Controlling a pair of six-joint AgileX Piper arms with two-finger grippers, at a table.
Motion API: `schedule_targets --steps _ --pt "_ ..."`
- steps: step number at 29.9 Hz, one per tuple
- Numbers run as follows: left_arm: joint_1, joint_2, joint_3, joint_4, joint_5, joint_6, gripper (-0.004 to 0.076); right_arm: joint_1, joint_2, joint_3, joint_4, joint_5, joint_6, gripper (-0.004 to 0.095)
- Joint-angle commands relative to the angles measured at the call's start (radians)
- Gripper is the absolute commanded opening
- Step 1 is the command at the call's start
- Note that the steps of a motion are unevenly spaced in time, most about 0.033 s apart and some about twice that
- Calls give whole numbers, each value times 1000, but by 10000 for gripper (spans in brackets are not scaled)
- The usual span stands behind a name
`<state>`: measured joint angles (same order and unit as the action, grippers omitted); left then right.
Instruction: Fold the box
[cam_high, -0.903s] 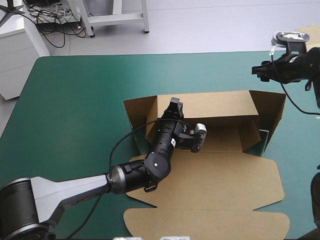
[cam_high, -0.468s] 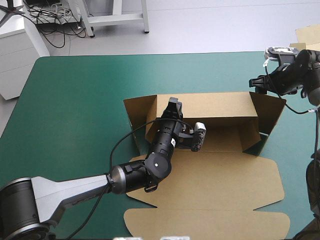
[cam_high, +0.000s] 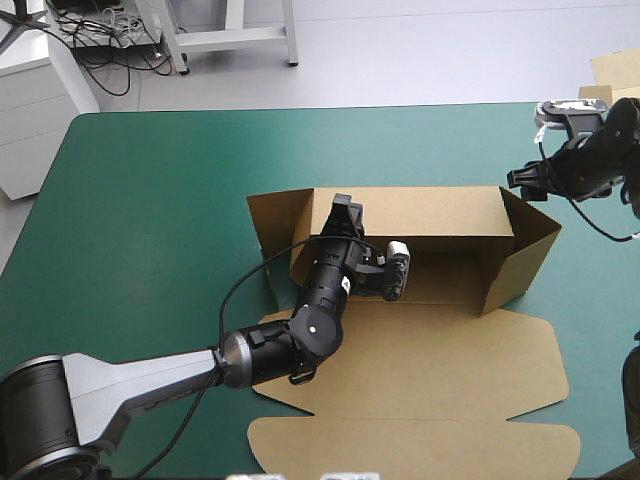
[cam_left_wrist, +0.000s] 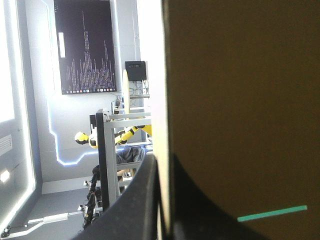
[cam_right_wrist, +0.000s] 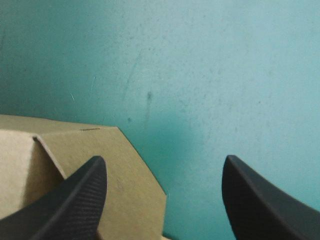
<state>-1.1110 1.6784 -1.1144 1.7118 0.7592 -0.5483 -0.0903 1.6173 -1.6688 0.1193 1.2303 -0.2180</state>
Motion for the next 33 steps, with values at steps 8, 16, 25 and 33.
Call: schedule_targets --steps 8,16,25,33 --pt "-8 -32 -20 -18 21 -15 -10 -2 -209 320 82 -215 -24 606" --pt "-8 -32 -20 -18 21 -15 -10 -2 -370 538 177 -341 -117 602" --pt "-8 -32 -20 -18 21 -15 -10 -2 -462 672 187 -434 -155 601" --pt "-8 -32 -20 -18 21 -15 -10 -2 -489 727 328 -466 -296 599"
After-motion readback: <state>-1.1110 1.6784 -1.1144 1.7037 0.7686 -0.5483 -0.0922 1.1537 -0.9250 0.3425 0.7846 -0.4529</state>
